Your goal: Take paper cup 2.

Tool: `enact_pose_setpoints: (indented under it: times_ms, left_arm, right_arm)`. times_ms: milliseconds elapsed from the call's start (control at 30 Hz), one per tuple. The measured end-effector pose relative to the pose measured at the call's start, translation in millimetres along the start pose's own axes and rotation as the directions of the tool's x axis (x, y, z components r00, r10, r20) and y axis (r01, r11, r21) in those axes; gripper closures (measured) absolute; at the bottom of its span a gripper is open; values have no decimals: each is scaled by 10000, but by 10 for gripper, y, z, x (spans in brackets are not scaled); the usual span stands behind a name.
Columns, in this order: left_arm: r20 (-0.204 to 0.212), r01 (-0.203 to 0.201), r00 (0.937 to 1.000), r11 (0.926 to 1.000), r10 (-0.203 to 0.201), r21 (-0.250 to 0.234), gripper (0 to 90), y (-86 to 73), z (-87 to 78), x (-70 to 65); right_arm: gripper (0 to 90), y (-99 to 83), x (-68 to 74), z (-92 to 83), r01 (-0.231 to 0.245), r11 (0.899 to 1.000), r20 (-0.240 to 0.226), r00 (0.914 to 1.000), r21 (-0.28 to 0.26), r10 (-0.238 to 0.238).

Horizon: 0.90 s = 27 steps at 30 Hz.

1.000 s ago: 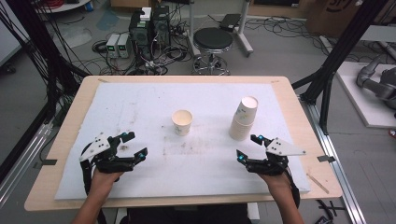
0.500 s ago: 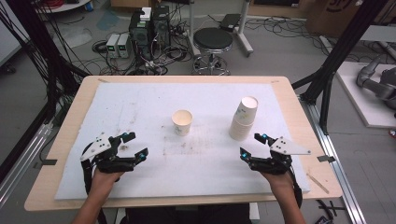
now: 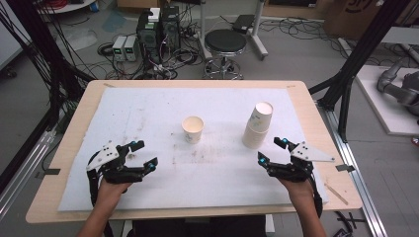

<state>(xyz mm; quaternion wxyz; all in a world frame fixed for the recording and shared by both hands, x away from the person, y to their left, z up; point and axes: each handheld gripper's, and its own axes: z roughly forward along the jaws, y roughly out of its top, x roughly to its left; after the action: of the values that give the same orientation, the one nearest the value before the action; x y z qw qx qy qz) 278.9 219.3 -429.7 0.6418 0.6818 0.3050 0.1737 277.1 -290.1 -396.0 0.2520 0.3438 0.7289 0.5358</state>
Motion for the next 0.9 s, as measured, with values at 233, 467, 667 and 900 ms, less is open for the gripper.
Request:
enact_pose_setpoints:
  times_ms: [233,467,667,900]
  left_arm:
    - [-9,32,10000,10000,-32,27,146,-3,1,5]
    - [24,3,10000,9999,-4,103,146,-7,13,8]
    - [52,95,9999,9999,-96,90,146,-14,21,9]
    - [18,141,9999,9999,-141,75,147,-16,6,19]
  right_arm:
    - [204,6,-70,3,-176,9998,138,9998,59,175]
    - [204,80,-182,58,-307,9995,342,9989,37,306]
    - [203,167,-279,171,-421,9991,563,9975,-4,421]
    - [204,337,-365,310,-557,9984,734,9958,65,551]
